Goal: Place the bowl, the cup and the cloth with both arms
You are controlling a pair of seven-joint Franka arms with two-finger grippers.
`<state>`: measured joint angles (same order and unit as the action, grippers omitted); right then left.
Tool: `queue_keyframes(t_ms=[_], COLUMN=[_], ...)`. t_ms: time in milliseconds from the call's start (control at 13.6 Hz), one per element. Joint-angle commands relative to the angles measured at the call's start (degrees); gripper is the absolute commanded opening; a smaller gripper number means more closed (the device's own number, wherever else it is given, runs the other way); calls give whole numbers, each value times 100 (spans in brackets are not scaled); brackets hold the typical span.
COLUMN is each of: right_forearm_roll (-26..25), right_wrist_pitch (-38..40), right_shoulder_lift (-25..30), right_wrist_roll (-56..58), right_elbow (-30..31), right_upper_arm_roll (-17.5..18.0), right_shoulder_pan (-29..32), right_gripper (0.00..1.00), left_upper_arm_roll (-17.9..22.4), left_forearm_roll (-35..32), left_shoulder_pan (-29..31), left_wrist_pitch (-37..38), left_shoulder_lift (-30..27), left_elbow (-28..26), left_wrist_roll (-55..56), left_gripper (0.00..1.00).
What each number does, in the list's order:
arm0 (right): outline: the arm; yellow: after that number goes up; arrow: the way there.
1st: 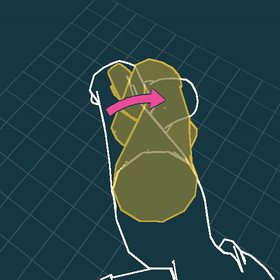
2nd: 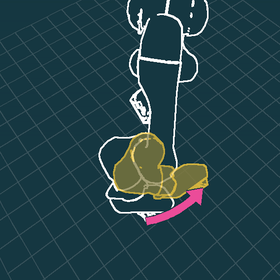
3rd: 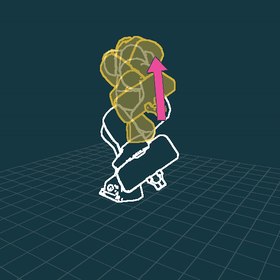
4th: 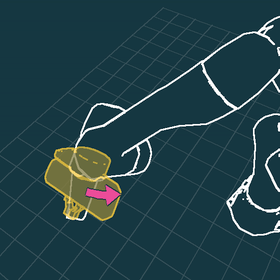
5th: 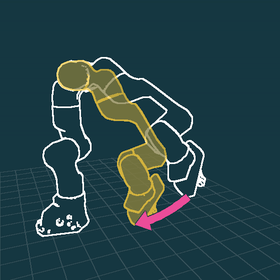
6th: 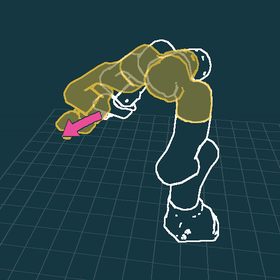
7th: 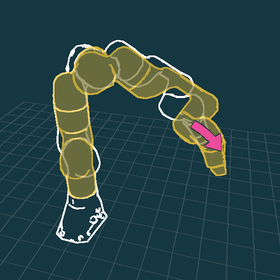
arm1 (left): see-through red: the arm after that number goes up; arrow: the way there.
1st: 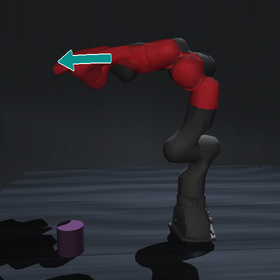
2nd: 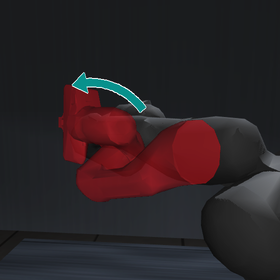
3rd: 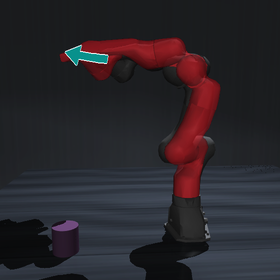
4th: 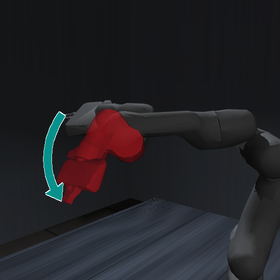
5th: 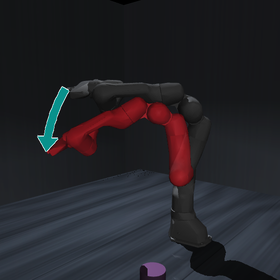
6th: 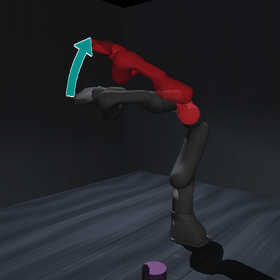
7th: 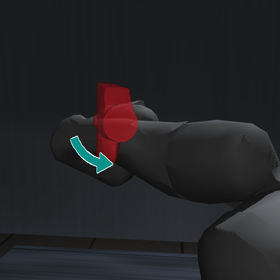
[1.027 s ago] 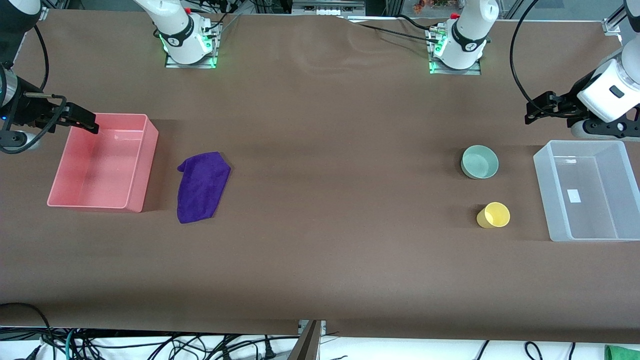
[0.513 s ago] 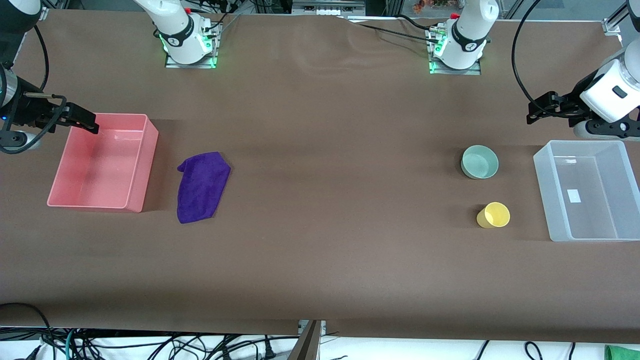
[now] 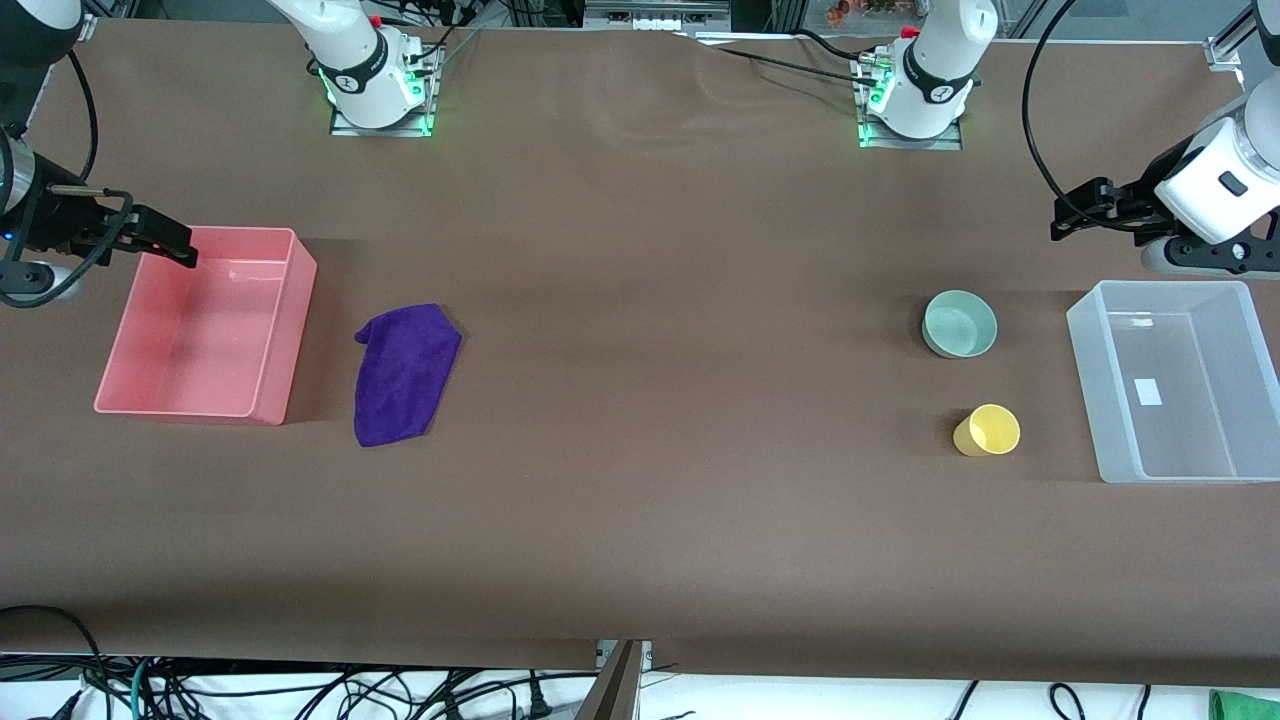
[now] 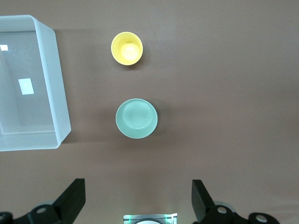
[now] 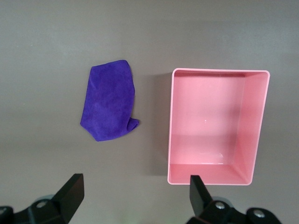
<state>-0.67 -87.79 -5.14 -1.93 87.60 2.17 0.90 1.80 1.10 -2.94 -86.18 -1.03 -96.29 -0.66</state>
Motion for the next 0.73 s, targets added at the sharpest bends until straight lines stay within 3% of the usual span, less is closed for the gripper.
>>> queue_keyframes(t_ms=[0, 513, 660], right_forearm_roll=[-73, -64, -73], right_wrist_pitch=[113, 17, -158], right_shoulder_lift=[-75, -137, -163], right_wrist_roll=[-9, -88, -27], right_elbow=[-182, 28, 509], right_upper_arm_roll=[3, 117, 161], right_shoulder_pan=[-11, -125, -108], right_gripper=[100, 100, 100], left_upper_arm_roll=[-4, -4, 4], left_forearm_roll=[48, 48, 57], left_shoulder_pan=[22, 66, 83], left_wrist_pitch=[162, 356, 469], left_shoulder_lift=[-3, -3, 6], left_elbow=[58, 14, -13], left_wrist_roll=[-66, -83, -110], left_gripper=[100, 100, 100])
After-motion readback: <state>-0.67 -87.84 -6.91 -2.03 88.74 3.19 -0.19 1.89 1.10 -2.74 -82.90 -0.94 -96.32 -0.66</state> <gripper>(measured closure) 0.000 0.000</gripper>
